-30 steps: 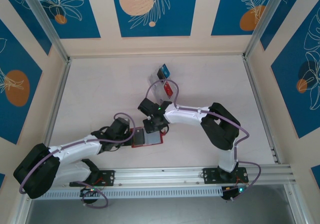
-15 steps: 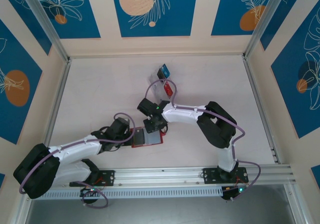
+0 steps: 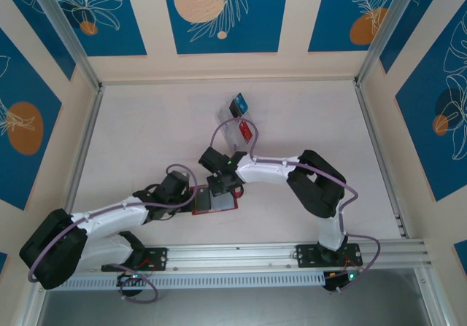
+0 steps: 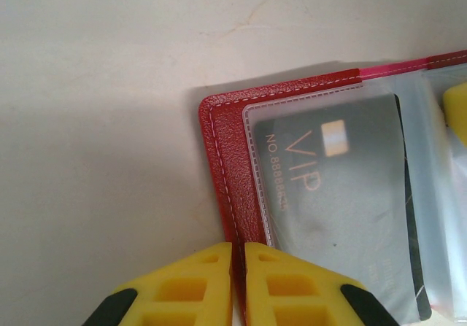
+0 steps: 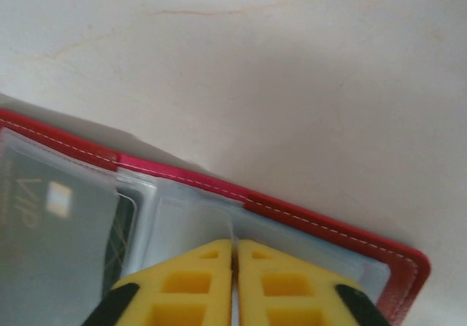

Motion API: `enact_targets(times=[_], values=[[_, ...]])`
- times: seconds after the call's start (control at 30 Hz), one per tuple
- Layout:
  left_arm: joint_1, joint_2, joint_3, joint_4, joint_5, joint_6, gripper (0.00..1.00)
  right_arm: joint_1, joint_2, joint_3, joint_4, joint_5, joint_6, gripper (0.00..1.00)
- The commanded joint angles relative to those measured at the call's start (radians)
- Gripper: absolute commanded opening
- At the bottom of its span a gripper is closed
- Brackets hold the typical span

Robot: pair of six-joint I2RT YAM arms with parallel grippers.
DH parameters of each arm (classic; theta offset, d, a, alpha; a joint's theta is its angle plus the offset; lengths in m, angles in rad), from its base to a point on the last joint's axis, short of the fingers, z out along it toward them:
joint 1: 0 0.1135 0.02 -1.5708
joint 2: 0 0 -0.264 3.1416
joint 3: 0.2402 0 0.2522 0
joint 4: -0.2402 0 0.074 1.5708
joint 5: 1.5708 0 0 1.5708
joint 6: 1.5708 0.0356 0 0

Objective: Put the credit cards into the card holder
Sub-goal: Flip over the card slot in the card holder.

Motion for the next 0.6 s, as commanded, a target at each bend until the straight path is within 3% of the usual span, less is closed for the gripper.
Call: enact_targets(times=[0.0, 0.27, 0.57], values=[[-0.010, -0.010, -0.022, -0.086, -0.011, -0.003, 0.10, 0.020, 0.057, -0.058, -0.034, -0.036, 0.023, 0.03], [-0.009, -0.019, -0.025, -0.093, -0.014, -0.002, 0.11, 0.021, -0.012, -0.032, -0.030, -0.058, 0.024, 0.00], [-0.010, -0.007, -0.025, -0.074, -0.007, -0.006, 0.10, 0.033, -0.022, 0.118, -0.129, -0.066, 0.043, 0.00]])
